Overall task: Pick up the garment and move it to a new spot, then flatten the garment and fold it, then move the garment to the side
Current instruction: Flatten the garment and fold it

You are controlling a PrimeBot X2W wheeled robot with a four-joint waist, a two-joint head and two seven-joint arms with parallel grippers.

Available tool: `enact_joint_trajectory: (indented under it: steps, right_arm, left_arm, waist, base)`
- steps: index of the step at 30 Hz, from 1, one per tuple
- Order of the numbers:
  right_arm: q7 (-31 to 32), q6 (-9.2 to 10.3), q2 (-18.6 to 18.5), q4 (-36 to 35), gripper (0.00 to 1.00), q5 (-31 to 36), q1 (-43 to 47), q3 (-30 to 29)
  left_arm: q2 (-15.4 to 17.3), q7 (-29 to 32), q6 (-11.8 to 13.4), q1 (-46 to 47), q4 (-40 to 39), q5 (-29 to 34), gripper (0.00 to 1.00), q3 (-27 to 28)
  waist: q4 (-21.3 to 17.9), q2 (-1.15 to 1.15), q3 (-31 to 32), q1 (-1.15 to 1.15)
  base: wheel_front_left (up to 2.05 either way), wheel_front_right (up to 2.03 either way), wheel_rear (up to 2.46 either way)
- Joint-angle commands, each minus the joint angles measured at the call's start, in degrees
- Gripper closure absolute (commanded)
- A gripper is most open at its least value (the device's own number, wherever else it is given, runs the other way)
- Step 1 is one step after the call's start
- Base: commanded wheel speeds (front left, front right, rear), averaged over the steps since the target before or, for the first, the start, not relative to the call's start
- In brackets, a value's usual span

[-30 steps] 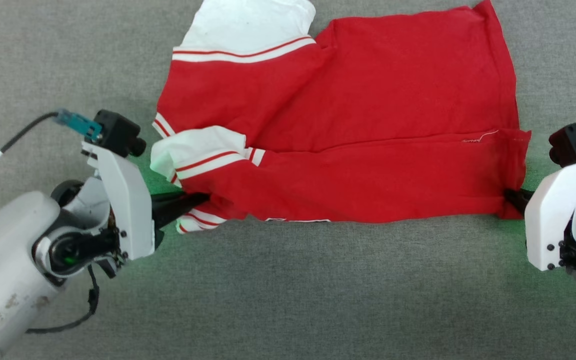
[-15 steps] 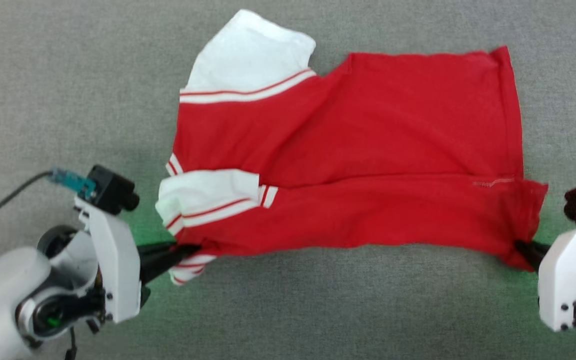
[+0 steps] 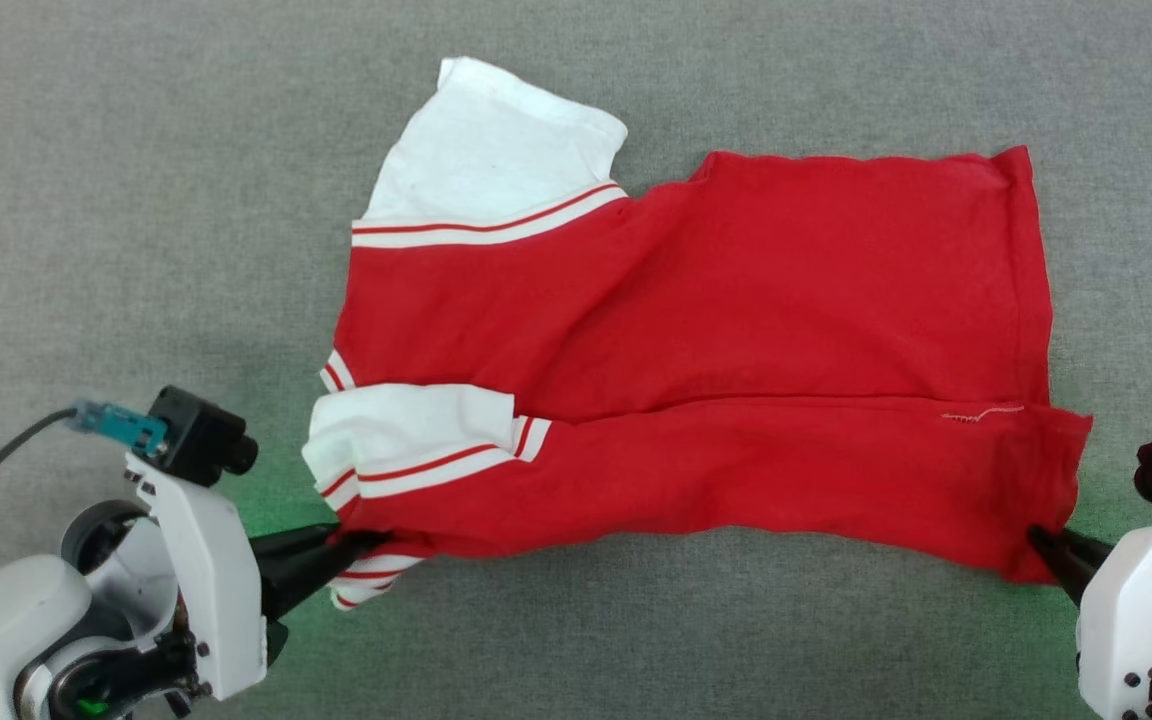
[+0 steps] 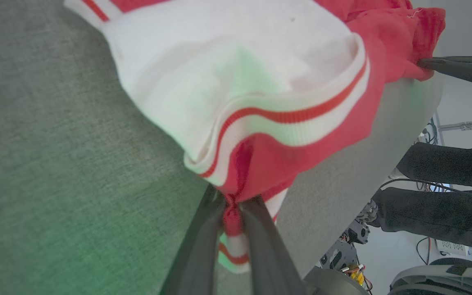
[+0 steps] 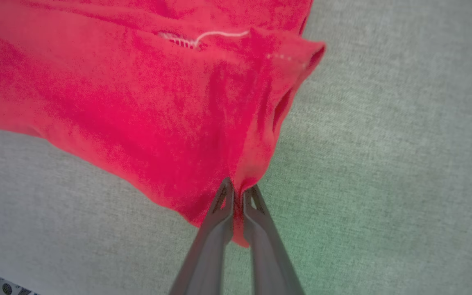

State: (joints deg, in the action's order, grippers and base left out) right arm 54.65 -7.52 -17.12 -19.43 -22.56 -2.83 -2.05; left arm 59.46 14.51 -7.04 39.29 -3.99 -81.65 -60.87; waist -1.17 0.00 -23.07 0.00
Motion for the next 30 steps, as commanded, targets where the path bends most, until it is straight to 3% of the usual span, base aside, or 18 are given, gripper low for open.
enact_joint_trajectory:
  steps: [1,2,3,8,15,21,25,30]
  right_arm:
    - [-0.87,0.07,0.27,-0.26,0.09,0.50,-0.34,-0.33]
    - [-1.58,0.07,0.59,-0.15,0.00,0.62,-0.45,-0.66]
    - [-2.51,0.07,0.75,-0.27,0.00,0.84,-0.67,-1.07]
    - [-8.23,0.07,1.85,-1.31,0.00,1.55,-1.30,-3.20]
    - [-23.28,0.06,5.29,0.36,0.00,4.20,-2.82,-4.55]
    - [-36.02,0.06,7.01,4.43,0.00,5.59,-4.86,-1.96]
    - [-44.56,0.06,8.60,6.80,0.00,7.17,-6.41,-1.55]
    - [-53.98,0.06,11.13,9.62,0.00,10.07,-7.55,-0.57]
  left_arm:
    - [-0.27,-0.47,0.31,-0.87,0.15,0.25,0.60,0.16]
    - [-0.42,-0.98,0.39,-0.94,0.24,0.45,0.25,0.21]
    - [-0.64,-1.68,0.38,-1.04,0.29,0.41,0.00,0.44]
    - [-1.06,-8.46,1.60,-4.00,0.29,-0.84,0.00,2.23]
    - [-3.76,-25.02,5.20,-10.54,1.02,-0.89,0.00,6.18]
    - [-7.94,-29.59,8.67,-15.04,4.25,1.17,0.00,12.32]
    - [-12.05,-29.64,10.74,-18.24,6.56,9.41,0.00,21.20]
    - [-14.16,-29.68,9.80,-17.65,8.62,19.94,0.00,29.35]
  waist:
    - [0.11,0.00,0.34,0.00]
    - [0.17,0.00,0.64,0.00]
    - [0.25,0.00,0.95,0.00]
    - [0.55,0.00,2.89,0.00]
    - [2.35,0.00,5.35,0.00]
    - [3.86,0.00,6.47,0.00]
    - [3.88,0.00,7.19,0.00]
    - [1.89,0.00,7.33,0.00]
  base:
    - [0.00,0.00,0.00]
    - [0.00,0.00,0.00]
    - [0.00,0.00,0.00]
    - [0.00,0.00,0.00]
    - [0.00,0.00,0.00]
    - [0.00,0.00,0.00]
    - [0.00,0.00,0.00]
    - [0.00,0.00,0.00]
